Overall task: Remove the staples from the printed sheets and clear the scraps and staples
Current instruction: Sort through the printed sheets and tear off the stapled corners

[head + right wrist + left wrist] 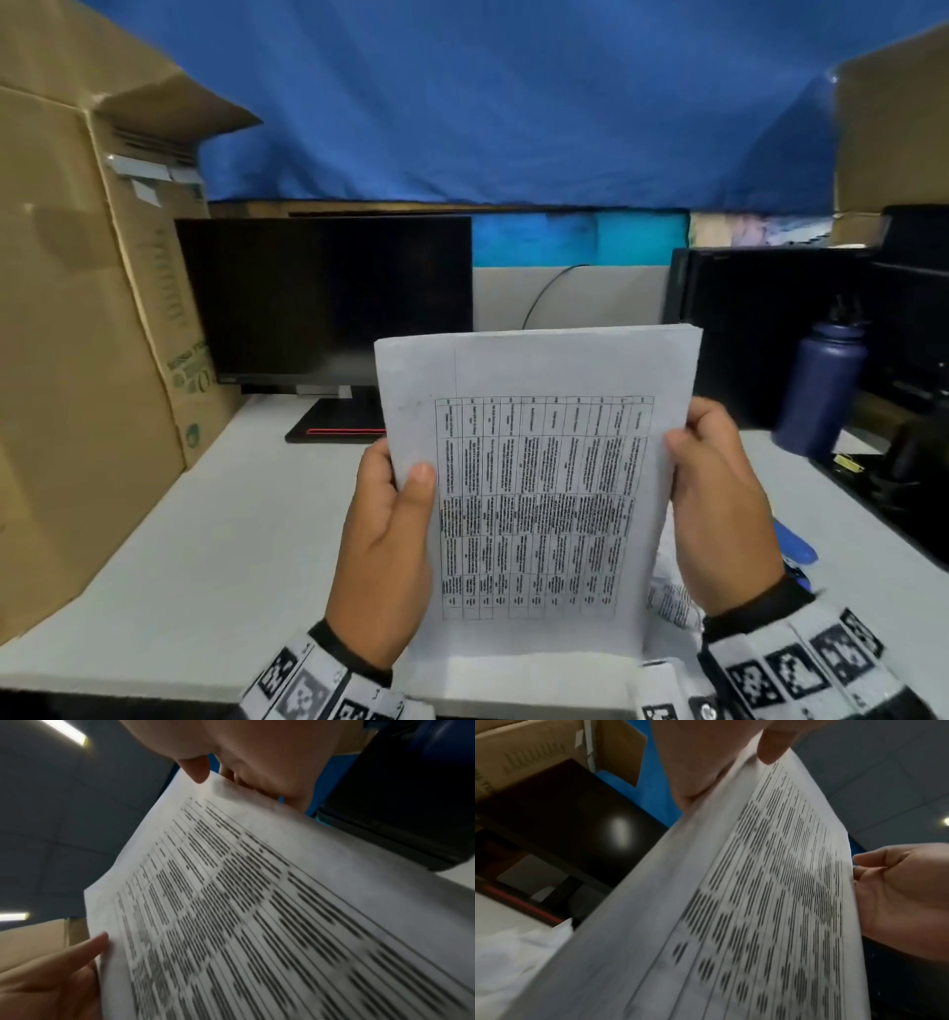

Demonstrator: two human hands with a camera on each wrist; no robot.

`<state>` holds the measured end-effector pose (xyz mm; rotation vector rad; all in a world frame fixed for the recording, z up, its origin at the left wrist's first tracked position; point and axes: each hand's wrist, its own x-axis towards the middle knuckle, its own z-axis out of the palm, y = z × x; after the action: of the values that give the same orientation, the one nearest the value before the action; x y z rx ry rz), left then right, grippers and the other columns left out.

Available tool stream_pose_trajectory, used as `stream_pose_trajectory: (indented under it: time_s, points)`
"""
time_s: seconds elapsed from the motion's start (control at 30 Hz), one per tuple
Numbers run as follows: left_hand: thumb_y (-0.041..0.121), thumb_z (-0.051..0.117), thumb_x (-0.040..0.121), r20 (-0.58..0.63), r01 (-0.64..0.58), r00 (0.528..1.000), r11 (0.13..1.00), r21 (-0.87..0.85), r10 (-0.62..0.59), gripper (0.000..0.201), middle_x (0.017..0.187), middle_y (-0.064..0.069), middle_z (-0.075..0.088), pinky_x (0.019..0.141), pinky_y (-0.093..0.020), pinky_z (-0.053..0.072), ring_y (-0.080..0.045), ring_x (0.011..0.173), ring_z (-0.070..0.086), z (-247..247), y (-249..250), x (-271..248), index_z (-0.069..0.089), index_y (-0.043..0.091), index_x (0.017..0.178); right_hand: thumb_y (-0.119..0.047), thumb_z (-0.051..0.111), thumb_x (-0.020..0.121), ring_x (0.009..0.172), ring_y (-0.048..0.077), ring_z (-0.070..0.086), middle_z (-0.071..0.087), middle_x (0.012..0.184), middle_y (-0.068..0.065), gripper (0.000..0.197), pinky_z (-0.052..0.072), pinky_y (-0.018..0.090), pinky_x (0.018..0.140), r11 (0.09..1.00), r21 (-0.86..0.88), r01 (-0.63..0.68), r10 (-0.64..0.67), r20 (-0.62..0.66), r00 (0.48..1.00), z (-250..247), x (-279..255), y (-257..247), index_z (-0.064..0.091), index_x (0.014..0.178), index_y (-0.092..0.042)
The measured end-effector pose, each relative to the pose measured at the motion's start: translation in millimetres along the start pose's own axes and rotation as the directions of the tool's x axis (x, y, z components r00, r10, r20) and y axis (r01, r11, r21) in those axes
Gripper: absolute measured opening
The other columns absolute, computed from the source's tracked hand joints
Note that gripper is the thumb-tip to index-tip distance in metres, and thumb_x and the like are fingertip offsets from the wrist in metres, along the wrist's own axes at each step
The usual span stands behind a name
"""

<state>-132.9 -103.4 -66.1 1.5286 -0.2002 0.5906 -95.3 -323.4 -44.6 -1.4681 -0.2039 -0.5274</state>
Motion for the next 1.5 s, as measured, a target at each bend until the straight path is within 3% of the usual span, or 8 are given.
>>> stream_pose_trajectory:
  time_s: [0.1,0.3,0.5,0.6,0.87,1.2,1.37,1.5]
  points:
    - [0.021,0.046,0.103,0.001,-0.035,0.999,0.999,-0.024,0.035,0.021,0.115,0.01,0.071,0.094,-0.037,0.049,-0.009,0.11,0.067,1.1,20.6,12.3,0.059,0.032,0.116,-0.013,0.042,0.094,0.077,0.007,0.066,0.071,0.089,-0.003,0.022,0.05,0.034,0.068,0.999,-0.027,0.021,-0.022,-0.021,1.0,3.7,14.8,-18.3,0.061,0.097,-0.024]
    - [0.015,0.045,0.102,0.053,-0.01,0.998,0.993,-0.116,0.016,0.026,0.112,0.002,0.074,0.086,-0.036,0.052,-0.018,0.105,0.071,-0.9,40.5,28.5,0.064,0.024,0.117,-0.023,0.045,0.089,0.092,0.026,0.065,0.069,0.098,0.002,0.018,0.053,0.048,0.079,0.996,-0.042,0.077,-0.079,-0.054,0.995,9.6,21.2,-35.5,0.061,0.096,-0.026]
    - [0.025,0.05,0.102,0.022,-0.041,0.999,0.998,-0.055,0.043,0.019,0.115,0.001,0.073,0.096,-0.053,0.051,-0.022,0.108,0.069,1.1,32.2,27.1,0.062,0.025,0.116,-0.017,0.045,0.099,0.063,-0.009,0.059,0.063,0.078,-0.013,0.009,0.043,0.008,0.053,0.992,-0.048,0.115,-0.118,-0.078,0.99,10.5,19.4,-35.0,0.054,0.101,-0.015]
    - [0.028,0.047,0.103,-0.007,-0.053,0.999,0.997,-0.064,0.053,0.019,0.116,0.001,0.073,0.097,-0.054,0.05,-0.022,0.109,0.069,4.3,30.3,21.8,0.061,0.028,0.115,-0.017,0.044,0.101,0.062,-0.012,0.059,0.062,0.082,-0.011,0.008,0.042,0.004,0.051,0.989,-0.067,0.133,-0.138,-0.067,0.988,11.4,16.2,-35.2,0.051,0.103,-0.016]
    - [0.029,0.042,0.103,0.006,0.002,1.0,1.0,-0.016,-0.002,0.027,0.119,0.007,0.071,0.102,-0.049,0.048,-0.016,0.114,0.066,5.0,17.9,10.0,0.062,0.033,0.12,-0.024,0.042,0.102,0.071,-0.004,0.066,0.07,0.081,-0.02,0.014,0.047,0.021,0.063,0.986,-0.095,0.136,-0.141,-0.049,0.989,8.7,10.5,-27.7,0.054,0.098,-0.03]
    - [0.043,0.044,0.093,-0.064,0.064,0.996,0.996,0.068,-0.06,0.034,0.107,0.011,0.075,0.096,-0.045,0.052,-0.008,0.103,0.069,7.7,5.8,-5.0,0.067,0.028,0.112,-0.037,0.043,0.1,0.084,0.012,0.069,0.072,0.092,-0.007,0.019,0.055,0.041,0.078,0.987,-0.137,0.078,-0.086,-0.05,0.995,7.1,-9.1,-12.7,0.06,0.092,-0.034]
    - [0.046,0.046,0.097,-0.113,0.043,0.993,0.995,0.091,-0.032,0.028,0.107,0.012,0.074,0.092,-0.043,0.054,-0.008,0.102,0.07,8.9,1.5,-8.2,0.066,0.032,0.111,-0.027,0.048,0.1,0.081,0.009,0.071,0.074,0.092,-0.008,0.018,0.056,0.039,0.075,0.993,-0.092,0.074,-0.078,-0.036,0.996,2.5,-7.7,-17.3,0.061,0.09,-0.035]
    - [0.027,0.047,0.099,-0.127,0.034,0.992,0.998,0.054,-0.027,0.022,0.107,0.011,0.075,0.088,-0.035,0.052,-0.008,0.101,0.07,7.5,2.0,-2.5,0.066,0.031,0.11,-0.013,0.047,0.1,0.091,0.016,0.072,0.076,0.1,-0.002,0.022,0.054,0.04,0.08,0.999,0.0,0.054,-0.054,0.039,0.998,-2.3,-3.3,-29.0,0.061,0.103,-0.029]
